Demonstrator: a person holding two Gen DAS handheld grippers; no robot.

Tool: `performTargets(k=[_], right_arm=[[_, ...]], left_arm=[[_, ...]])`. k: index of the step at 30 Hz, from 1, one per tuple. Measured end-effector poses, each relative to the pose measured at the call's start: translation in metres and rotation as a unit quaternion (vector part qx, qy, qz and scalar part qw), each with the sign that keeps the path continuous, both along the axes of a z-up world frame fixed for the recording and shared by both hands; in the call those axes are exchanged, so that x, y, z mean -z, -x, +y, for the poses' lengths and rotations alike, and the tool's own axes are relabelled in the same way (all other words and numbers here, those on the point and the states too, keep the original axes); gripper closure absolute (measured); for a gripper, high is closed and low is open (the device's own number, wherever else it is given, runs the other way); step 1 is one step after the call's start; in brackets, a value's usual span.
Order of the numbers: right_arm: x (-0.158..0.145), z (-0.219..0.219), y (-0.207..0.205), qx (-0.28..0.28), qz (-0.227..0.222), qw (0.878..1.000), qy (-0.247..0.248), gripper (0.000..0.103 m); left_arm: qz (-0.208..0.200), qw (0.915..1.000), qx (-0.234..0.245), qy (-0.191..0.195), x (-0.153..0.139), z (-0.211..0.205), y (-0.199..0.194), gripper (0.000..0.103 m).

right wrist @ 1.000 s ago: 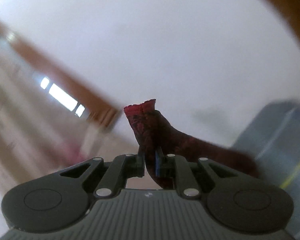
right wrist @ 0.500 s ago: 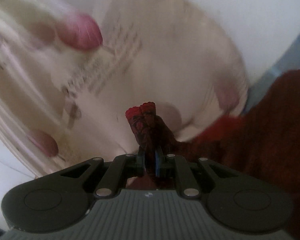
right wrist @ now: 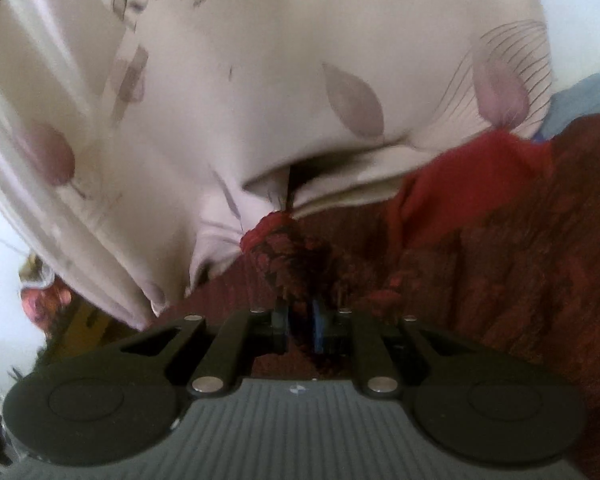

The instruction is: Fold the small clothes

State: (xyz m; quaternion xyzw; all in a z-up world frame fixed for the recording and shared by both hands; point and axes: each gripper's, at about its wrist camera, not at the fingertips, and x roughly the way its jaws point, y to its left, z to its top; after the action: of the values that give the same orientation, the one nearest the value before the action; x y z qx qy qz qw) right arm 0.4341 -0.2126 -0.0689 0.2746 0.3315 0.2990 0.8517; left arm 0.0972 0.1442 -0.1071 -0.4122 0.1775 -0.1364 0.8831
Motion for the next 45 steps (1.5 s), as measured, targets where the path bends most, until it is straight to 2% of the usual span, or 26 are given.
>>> performTargets(k=[2,5,6,10,13,15,17,21,23,24,28,31,35,37,40,42,43,45], right_arm=[[0.003,0.008,0.001,-0.010,-0.003,1.000,0.021,0.077],[0.006,0.018,0.003,-0.026,0.000,0.999,0.030,0.056],[0.008,0.021,0.003,-0.035,0.002,0.999,0.028,0.053],[0.008,0.026,0.007,-0.052,0.008,0.999,0.012,0.051],[-0.004,0.011,0.018,-0.047,-0.002,0.999,-0.023,0.048],[-0.011,-0.002,0.026,-0.045,-0.002,0.999,-0.027,0.048],[-0.015,-0.014,0.034,-0.037,0.005,0.999,-0.010,0.048],[-0.021,-0.032,0.055,-0.021,-0.009,0.999,0.038,0.048],[-0.025,-0.040,0.073,-0.017,-0.026,0.998,0.047,0.048],[-0.028,-0.042,0.084,-0.012,-0.042,0.997,0.067,0.048],[-0.030,-0.036,0.117,0.009,-0.108,0.976,0.191,0.048],[-0.018,-0.033,0.125,0.018,-0.118,0.963,0.243,0.048],[0.004,-0.040,0.120,0.032,-0.081,0.969,0.233,0.048],[0.014,-0.042,0.120,0.038,-0.071,0.970,0.228,0.047],[0.018,-0.037,0.123,0.035,-0.079,0.968,0.234,0.041],[0.019,-0.034,0.127,0.024,-0.088,0.967,0.237,0.030],[0.019,-0.032,0.129,0.019,-0.093,0.966,0.240,0.029],[0.018,-0.026,0.132,0.015,-0.102,0.962,0.251,0.028]], left_arm=[[0.000,1.0000,0.001,0.000,0.000,0.000,0.000,0.000],[0.000,1.0000,0.001,-0.001,0.000,0.000,0.000,0.000],[0.001,1.0000,0.001,-0.001,0.000,0.000,0.000,0.000],[0.001,1.0000,0.001,-0.001,0.000,0.000,-0.001,0.000],[0.002,1.0000,0.001,-0.002,0.000,-0.001,-0.001,0.000],[0.001,1.0000,0.001,-0.002,0.000,-0.001,-0.001,0.000],[0.001,1.0000,0.000,0.000,0.000,0.000,-0.001,0.000],[0.008,0.9999,-0.009,0.002,-0.005,0.003,0.002,0.000],[0.013,0.9999,-0.007,-0.007,-0.013,0.008,0.002,0.000],[0.013,0.9998,-0.009,-0.011,-0.018,0.012,0.002,0.000],[0.017,0.9993,-0.032,-0.002,-0.038,0.045,-0.007,0.000],[0.024,0.9969,-0.069,0.031,-0.042,0.089,-0.018,0.000],[0.039,0.9900,-0.115,0.072,-0.036,0.153,-0.037,0.001],[0.067,0.9872,-0.123,0.075,-0.030,0.182,-0.055,0.001],[0.100,0.9767,-0.163,0.098,-0.020,0.223,-0.075,0.001],[0.129,0.9688,-0.180,0.112,-0.012,0.246,-0.090,0.002],[0.132,0.9652,-0.188,0.125,-0.007,0.255,-0.095,0.004],[0.132,0.9647,-0.183,0.136,-0.004,0.270,-0.109,0.006]])
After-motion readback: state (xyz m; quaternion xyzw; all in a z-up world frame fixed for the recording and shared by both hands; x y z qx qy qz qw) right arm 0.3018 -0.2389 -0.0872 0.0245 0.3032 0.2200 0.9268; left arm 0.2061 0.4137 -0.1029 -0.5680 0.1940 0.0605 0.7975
